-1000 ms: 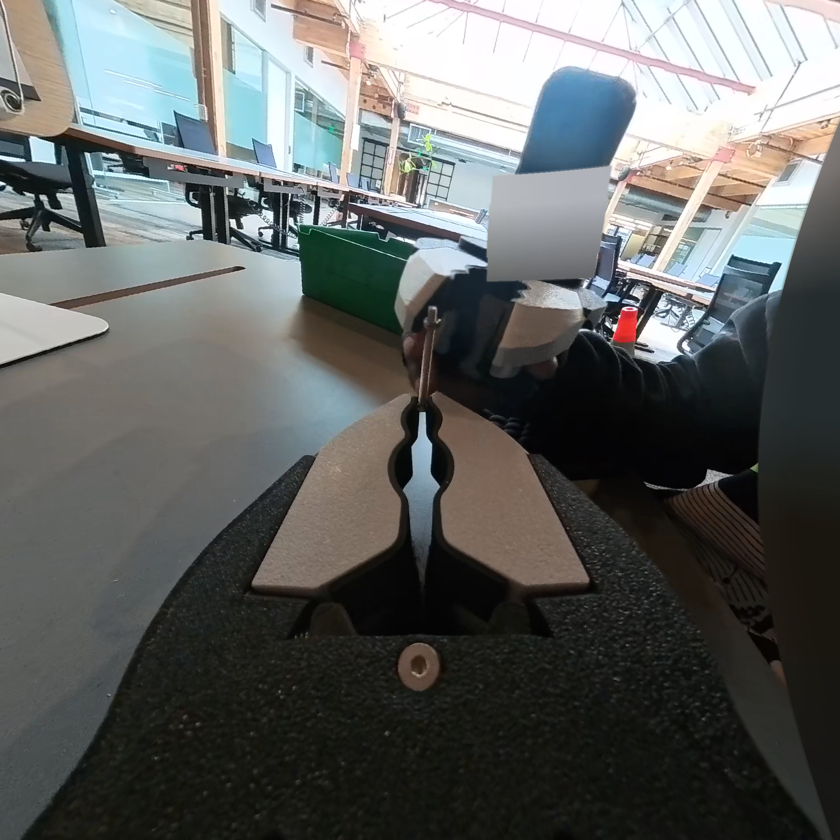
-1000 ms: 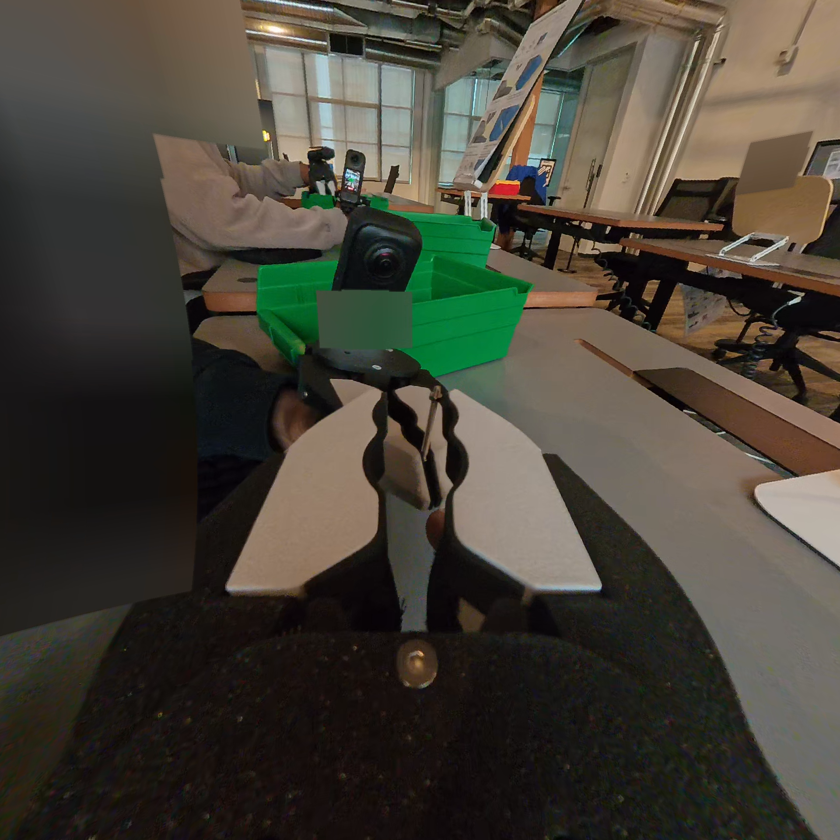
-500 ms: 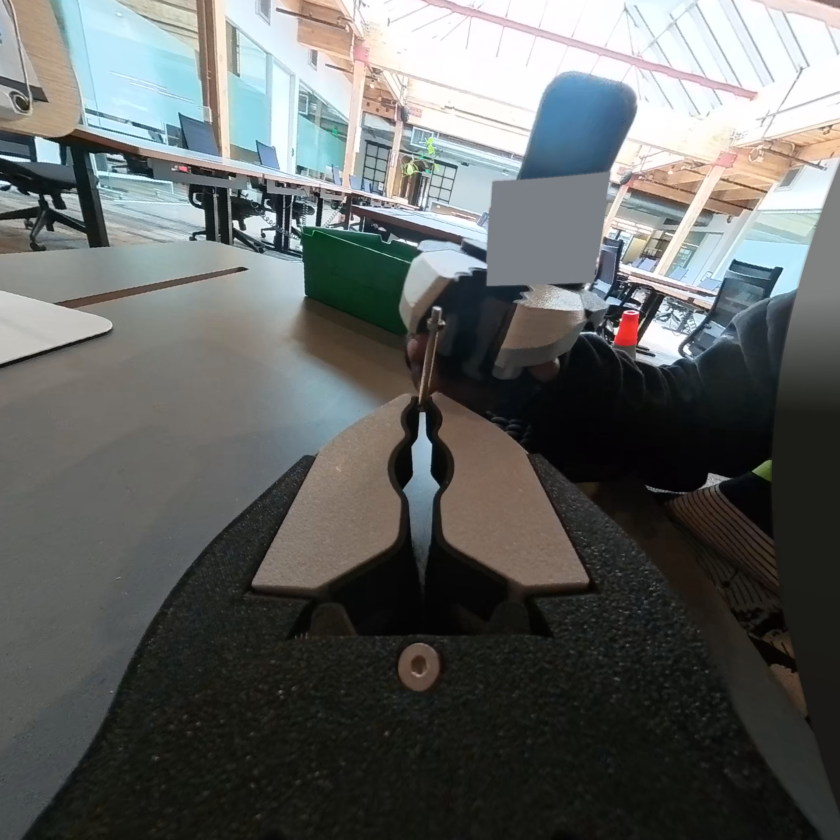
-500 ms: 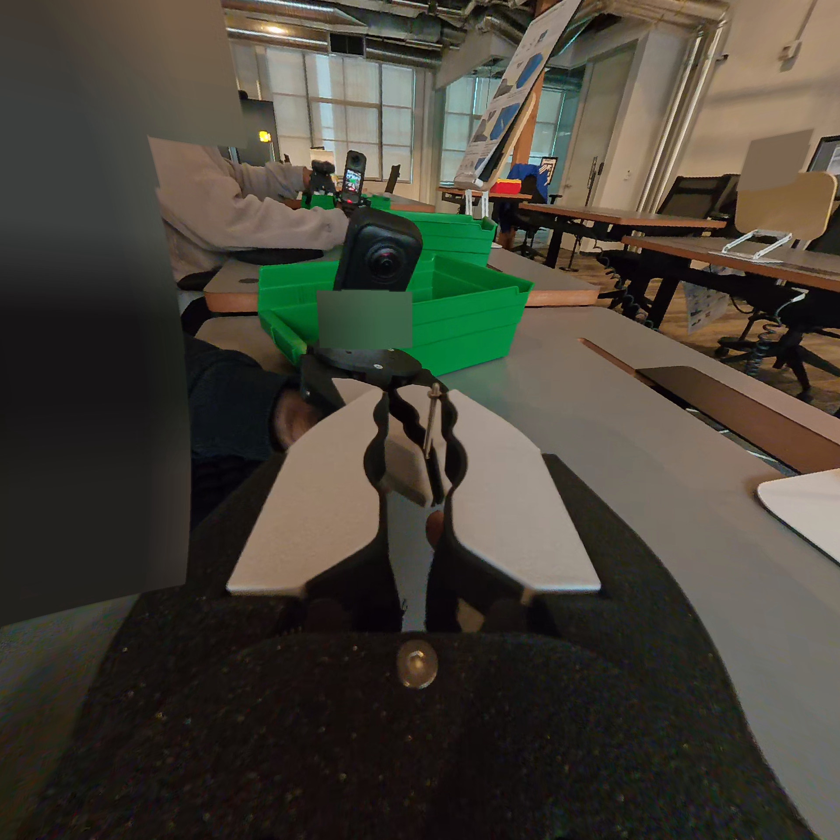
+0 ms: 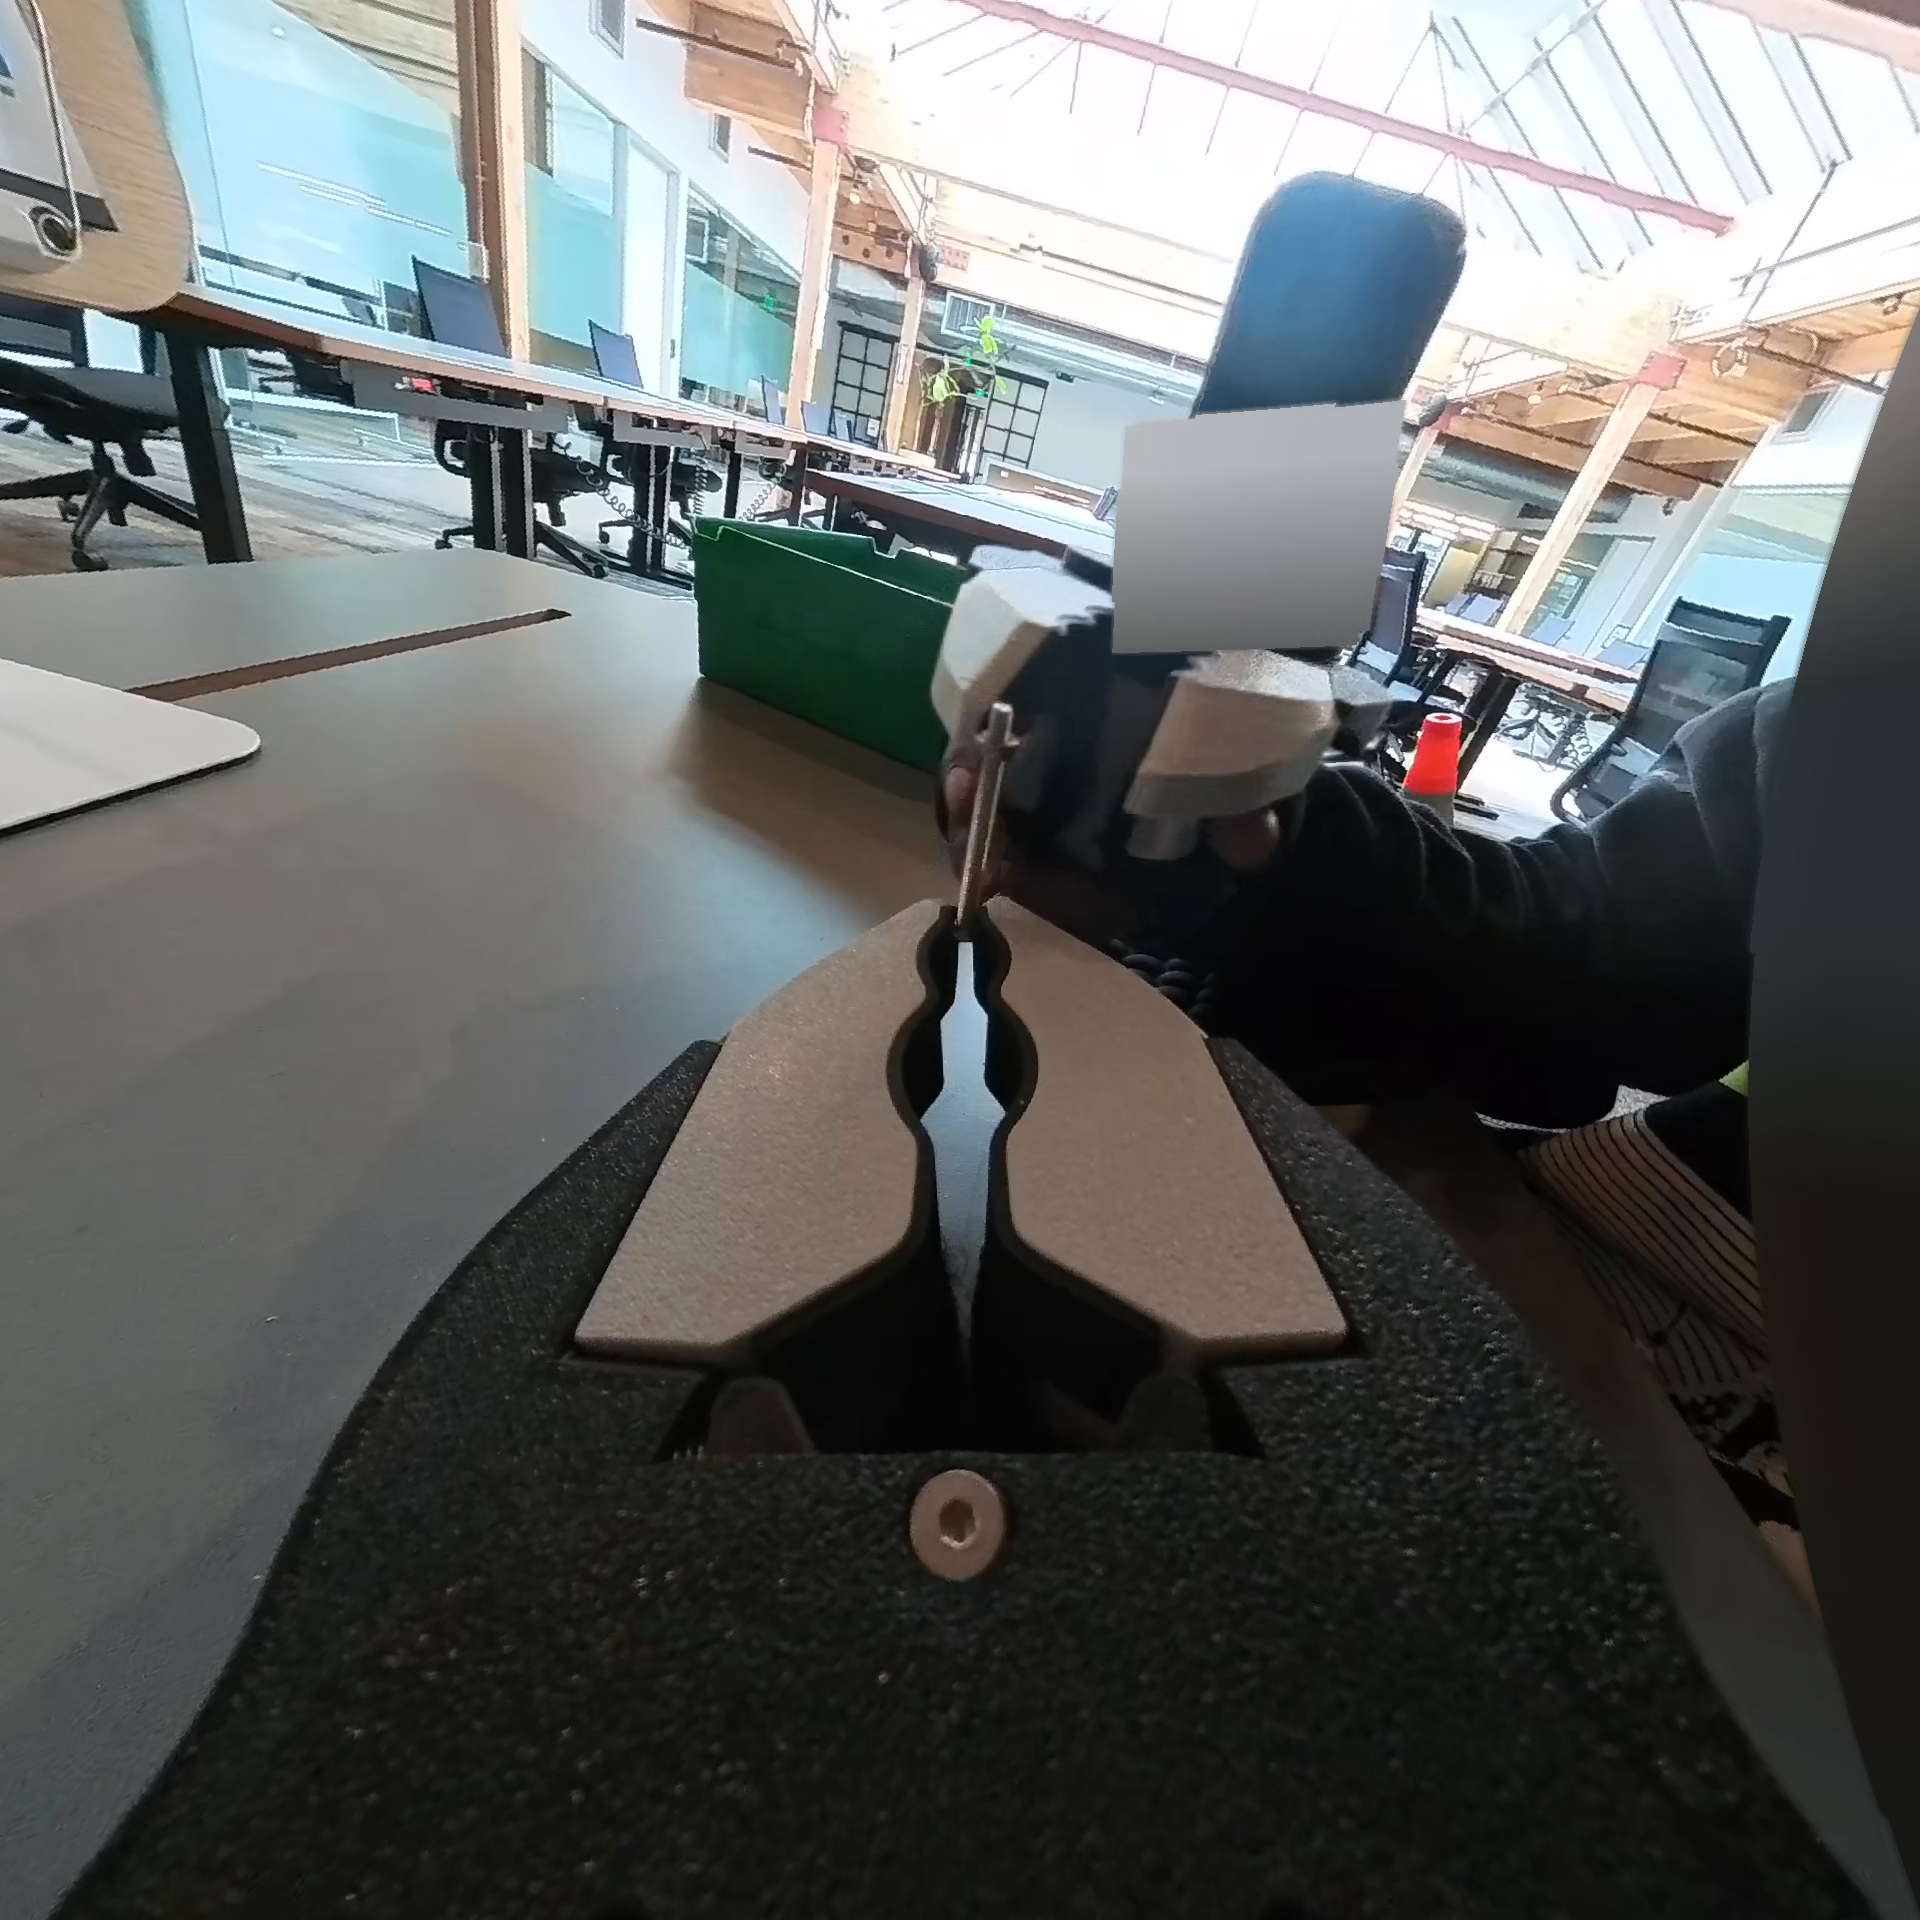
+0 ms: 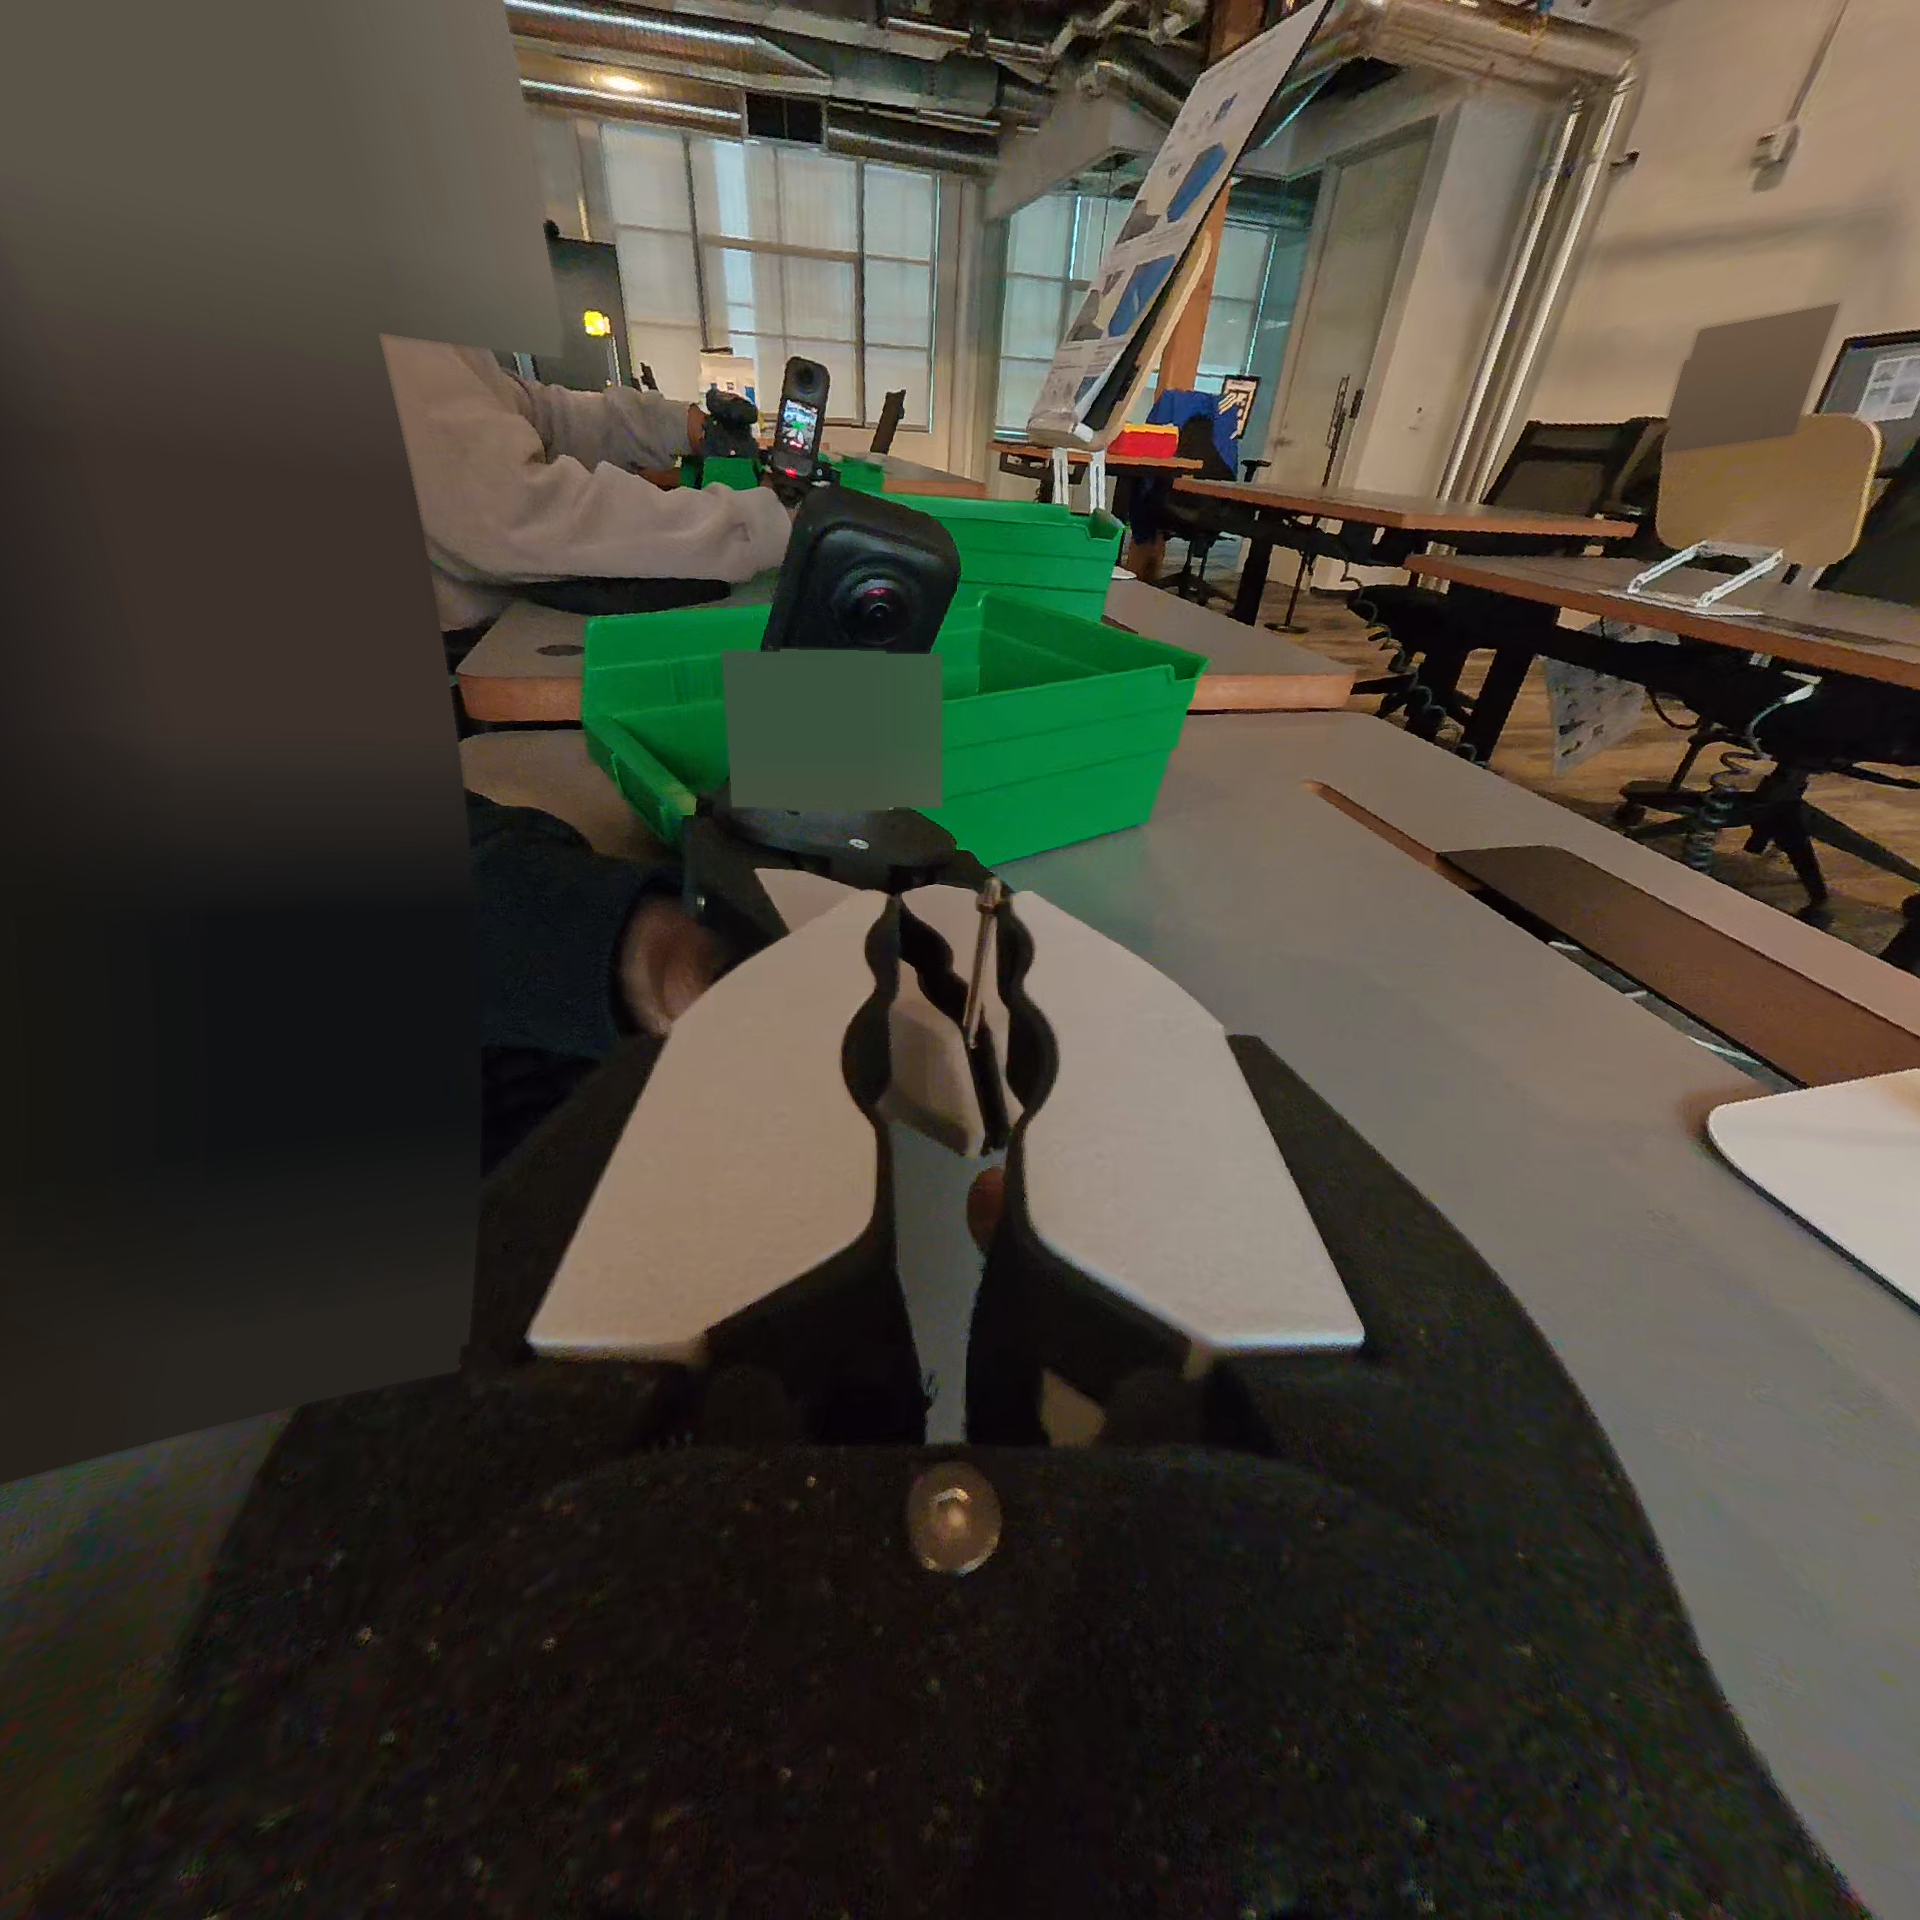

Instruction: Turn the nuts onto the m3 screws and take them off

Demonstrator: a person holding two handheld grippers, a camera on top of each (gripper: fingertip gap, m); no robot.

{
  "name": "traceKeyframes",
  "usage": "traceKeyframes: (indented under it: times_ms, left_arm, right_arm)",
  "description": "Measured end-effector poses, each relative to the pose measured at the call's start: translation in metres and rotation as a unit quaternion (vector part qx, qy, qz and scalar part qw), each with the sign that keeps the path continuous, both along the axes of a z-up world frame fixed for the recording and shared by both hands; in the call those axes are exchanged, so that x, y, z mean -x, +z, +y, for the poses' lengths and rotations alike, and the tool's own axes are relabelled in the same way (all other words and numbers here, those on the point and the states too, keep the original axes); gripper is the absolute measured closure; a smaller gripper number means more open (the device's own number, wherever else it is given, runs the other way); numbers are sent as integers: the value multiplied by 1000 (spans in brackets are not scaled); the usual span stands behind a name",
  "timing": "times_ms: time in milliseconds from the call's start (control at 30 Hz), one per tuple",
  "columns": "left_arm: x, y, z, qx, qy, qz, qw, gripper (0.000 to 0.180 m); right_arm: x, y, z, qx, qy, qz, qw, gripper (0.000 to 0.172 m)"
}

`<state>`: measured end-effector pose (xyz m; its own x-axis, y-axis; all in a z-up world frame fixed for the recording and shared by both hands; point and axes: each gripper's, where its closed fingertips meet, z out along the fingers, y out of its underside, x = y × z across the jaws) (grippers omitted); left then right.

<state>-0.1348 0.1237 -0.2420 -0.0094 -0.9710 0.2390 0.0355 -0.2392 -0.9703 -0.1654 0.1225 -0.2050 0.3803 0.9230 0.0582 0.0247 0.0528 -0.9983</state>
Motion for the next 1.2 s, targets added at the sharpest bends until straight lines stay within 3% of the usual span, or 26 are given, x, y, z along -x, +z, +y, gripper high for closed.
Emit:
traceKeyframes:
  times_ms: [133,300,500,700,900,1100,1200]
  left_arm:
    - [0,0,0,0,0,0,1000,179]
    - [0,0,0,-1,-1,2,1000,179]
    - [0,0,0,0,1,0,1000,179]
    - [0,0,-1,-2,-1,2,1000,179]
    - [0,0,0,1,1,0,1000,179]
    - [0,0,0,-1,0,2,1000,179]
    - [0,0,0,0,1,1,1000,179]
  right_arm:
    - [-5,3,2,-3,-9,12,1000,159]
    - [3,-2,2,-2,-1,-2,1000,148]
    - [-3,2,-1,-1,0,7,1000,161]
    - [4,-2,1,0,1,-2,1000,148]
    - [-2,0,-1,-1,1,2,1000,161]
    - [2,-2,2,-2,-4,-2,1000,151]
    - [2,-2,1,-5,-3,-3,1000,154]
